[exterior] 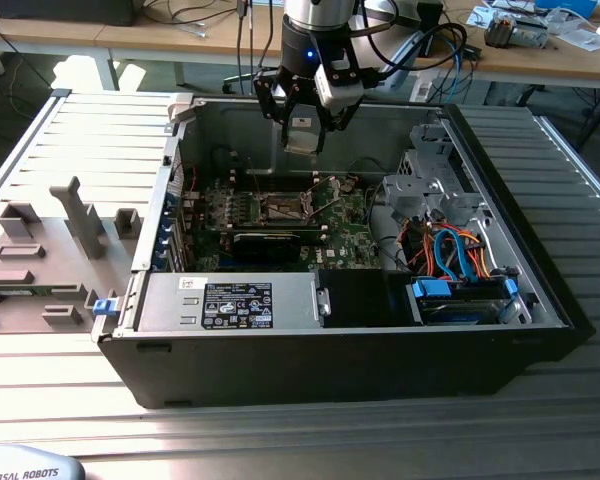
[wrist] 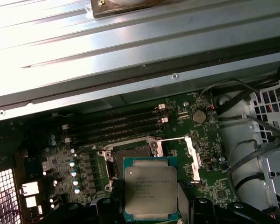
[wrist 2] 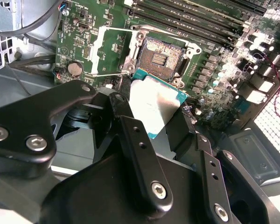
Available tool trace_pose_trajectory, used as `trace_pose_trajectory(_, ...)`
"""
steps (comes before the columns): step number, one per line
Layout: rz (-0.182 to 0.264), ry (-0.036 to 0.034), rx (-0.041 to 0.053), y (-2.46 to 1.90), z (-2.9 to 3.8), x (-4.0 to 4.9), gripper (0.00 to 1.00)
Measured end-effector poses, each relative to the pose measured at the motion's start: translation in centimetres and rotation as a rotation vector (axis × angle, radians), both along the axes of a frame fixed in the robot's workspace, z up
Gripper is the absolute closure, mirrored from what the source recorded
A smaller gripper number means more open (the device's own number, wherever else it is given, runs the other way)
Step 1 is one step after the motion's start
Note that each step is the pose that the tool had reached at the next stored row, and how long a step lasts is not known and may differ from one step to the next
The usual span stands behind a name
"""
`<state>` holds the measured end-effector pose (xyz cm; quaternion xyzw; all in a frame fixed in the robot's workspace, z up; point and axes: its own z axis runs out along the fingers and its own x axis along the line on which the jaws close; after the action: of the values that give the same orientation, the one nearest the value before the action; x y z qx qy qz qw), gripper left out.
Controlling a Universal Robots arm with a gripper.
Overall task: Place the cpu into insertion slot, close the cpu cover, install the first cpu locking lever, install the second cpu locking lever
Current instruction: 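Place the cpu into insertion slot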
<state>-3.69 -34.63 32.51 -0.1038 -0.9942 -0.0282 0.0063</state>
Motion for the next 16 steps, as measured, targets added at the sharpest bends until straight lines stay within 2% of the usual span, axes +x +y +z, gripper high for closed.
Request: trace_pose_trajectory(16, -0.019, 0.0, 0.0001, 0.0, 0.0, 0.0, 0.46)
